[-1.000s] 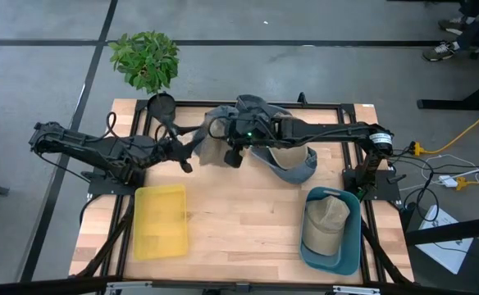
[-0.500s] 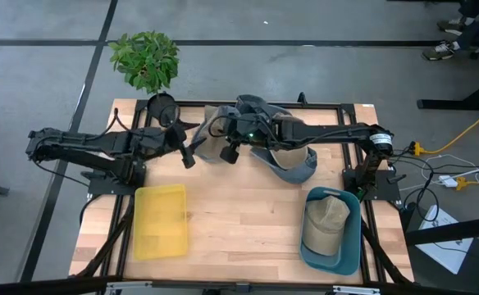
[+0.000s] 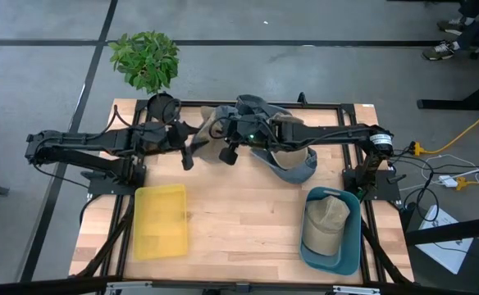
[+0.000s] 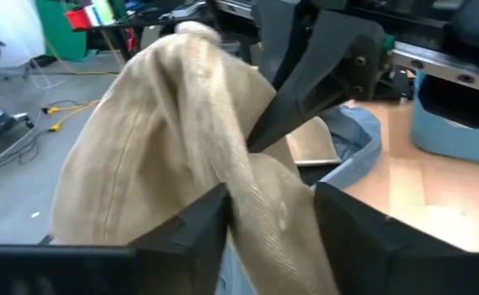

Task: Pick & Place hat
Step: Put the left brown cap into the blue bin

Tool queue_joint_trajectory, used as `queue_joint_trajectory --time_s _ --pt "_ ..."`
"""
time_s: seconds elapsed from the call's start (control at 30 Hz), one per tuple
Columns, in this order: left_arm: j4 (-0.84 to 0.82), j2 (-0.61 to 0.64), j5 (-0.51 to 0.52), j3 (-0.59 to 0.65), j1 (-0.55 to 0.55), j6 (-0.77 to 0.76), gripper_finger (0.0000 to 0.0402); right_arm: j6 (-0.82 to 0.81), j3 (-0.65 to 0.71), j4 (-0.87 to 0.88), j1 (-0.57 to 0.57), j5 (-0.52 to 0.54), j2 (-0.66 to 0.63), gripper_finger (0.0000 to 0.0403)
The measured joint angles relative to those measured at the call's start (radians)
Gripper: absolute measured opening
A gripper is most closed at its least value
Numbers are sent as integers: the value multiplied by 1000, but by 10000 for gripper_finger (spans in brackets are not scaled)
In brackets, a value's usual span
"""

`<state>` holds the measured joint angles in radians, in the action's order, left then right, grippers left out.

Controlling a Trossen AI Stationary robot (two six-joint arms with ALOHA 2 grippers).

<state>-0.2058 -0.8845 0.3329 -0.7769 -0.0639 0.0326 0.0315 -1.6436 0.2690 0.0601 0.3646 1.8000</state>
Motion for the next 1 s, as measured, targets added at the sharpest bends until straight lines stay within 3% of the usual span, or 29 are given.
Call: queue_joint_trajectory --time_s 0.27,0.43,0.63,1.0 --pt "-2 1 -27 0 0 76 12 3 0 4 0 -86 0 12" --pt "-19 11 -109 0 0 110 4 7 0 14 0 -181 0 43" --pt "-78 65 -171 0 8 93 4 -4 0 36 0 -307 0 120" --pt "-134 135 -171 0 71 65 3 -58 0 16 0 -315 0 283"
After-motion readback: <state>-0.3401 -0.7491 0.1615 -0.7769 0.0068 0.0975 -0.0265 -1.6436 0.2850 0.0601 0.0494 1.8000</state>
